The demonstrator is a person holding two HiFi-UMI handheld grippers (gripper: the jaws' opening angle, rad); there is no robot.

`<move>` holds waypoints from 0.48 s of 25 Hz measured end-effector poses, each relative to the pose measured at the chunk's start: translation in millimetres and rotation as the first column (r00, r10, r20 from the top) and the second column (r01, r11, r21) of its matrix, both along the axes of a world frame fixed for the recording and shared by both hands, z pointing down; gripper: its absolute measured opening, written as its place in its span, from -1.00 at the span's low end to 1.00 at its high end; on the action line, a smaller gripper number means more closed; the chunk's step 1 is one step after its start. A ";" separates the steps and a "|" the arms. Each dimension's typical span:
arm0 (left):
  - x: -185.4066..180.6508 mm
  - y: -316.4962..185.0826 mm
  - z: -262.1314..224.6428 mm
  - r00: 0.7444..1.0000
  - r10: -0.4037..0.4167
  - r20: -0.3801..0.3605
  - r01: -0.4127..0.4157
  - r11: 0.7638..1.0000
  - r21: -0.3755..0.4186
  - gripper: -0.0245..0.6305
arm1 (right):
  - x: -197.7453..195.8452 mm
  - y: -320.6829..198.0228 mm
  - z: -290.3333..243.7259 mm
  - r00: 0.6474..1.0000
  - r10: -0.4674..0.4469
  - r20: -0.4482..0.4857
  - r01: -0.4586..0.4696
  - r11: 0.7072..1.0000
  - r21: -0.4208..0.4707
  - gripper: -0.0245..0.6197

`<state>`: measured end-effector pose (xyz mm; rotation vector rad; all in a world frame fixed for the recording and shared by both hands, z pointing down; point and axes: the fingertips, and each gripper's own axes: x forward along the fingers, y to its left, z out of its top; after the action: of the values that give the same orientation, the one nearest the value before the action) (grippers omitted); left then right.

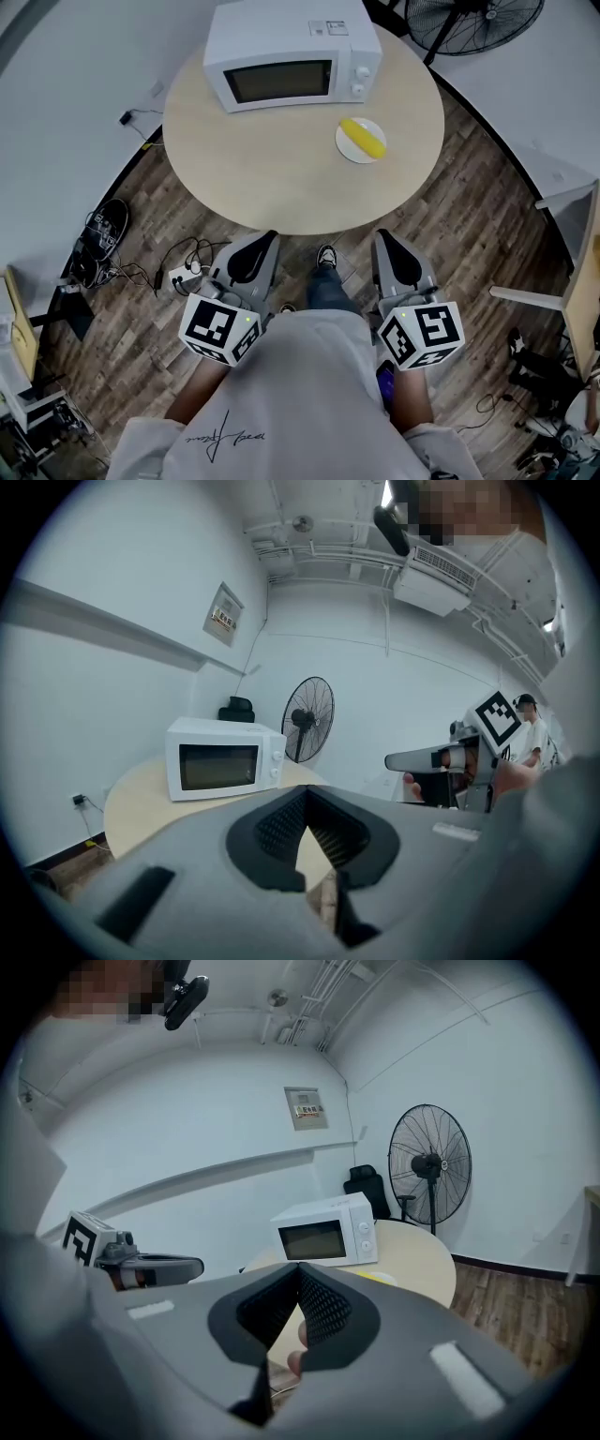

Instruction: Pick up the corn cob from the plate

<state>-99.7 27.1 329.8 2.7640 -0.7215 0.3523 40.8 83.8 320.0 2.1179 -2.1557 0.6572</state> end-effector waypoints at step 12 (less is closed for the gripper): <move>60.0 -44.2 -6.7 0.997 -0.072 0.016 0.072 0.997 0.018 -0.95 | 68.9 -57.7 -1.8 0.997 -0.073 -0.012 0.073 0.997 0.009 -0.89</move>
<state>-39.7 -17.1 323.1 2.7461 -0.8293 0.3561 109.7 26.0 318.2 2.0311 -2.2229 0.6282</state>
